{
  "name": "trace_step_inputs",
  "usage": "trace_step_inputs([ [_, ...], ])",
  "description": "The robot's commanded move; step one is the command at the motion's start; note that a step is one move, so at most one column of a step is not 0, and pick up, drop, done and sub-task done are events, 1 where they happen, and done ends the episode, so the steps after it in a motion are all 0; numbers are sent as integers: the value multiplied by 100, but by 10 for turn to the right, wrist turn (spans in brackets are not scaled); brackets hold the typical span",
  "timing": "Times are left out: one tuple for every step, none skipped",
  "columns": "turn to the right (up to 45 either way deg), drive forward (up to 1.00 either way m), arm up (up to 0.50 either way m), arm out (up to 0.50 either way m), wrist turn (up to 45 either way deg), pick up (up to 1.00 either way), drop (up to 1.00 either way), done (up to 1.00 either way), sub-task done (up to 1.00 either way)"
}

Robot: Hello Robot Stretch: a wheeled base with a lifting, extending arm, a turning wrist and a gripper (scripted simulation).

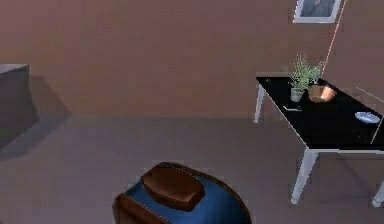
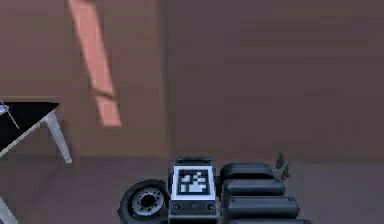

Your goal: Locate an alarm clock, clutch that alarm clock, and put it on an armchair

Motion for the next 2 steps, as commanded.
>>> trace_step_inputs([
  [0,50,0,0,0,0,0,0,0],
  [-450,0,0,0,0,0,0,0,0],
])
